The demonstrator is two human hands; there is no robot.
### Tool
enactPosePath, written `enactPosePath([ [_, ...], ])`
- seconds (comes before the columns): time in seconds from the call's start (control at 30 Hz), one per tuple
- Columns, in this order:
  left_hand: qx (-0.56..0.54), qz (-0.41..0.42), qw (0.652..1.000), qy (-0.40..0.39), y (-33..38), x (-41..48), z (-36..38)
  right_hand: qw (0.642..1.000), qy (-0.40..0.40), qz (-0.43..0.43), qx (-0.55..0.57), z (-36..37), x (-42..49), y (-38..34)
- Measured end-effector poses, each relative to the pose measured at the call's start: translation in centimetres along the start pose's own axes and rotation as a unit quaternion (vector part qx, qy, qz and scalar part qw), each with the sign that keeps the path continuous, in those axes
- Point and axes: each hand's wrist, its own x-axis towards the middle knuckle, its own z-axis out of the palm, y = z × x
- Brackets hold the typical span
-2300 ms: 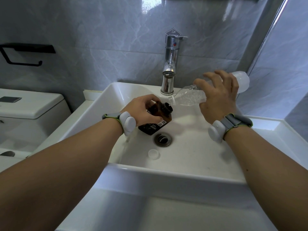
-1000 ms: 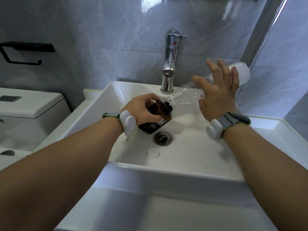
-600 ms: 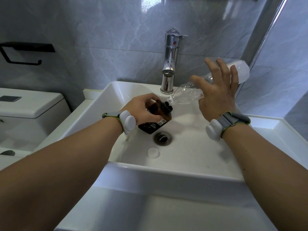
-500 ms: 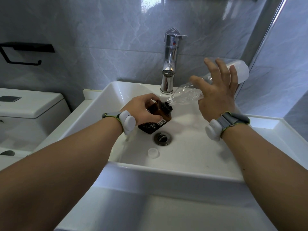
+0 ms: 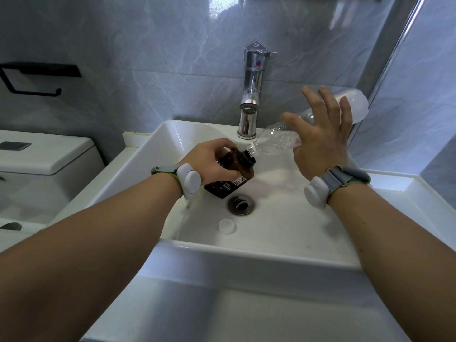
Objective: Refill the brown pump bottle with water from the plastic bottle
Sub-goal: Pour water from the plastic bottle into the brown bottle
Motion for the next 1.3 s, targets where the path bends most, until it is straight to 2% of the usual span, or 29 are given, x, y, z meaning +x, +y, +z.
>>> enactPosePath([
  [0.57,0.005,-0.011,0.999,0.039,0.3,0.0,-0.3,0.99,-0.09,0.09,0.068,0.9,-0.4,0.7],
  [0.8,0.009,-0.025,0.999,0.035,0.1,0.0,-0.3,0.985,-0.083,0.108,0.102,2.7,-0.7,1.2],
  [1.1,0.001,-0.047,0.999,0.01,0.0,0.1,-0.4,0.965,-0.121,0.135,0.191,2.9,-0.9,1.5],
  [1.3,-0.009,-0.054,0.999,0.002,-0.3,0.1,-0.5,0.956,-0.142,0.158,0.202,3.4,-0.9,1.9],
])
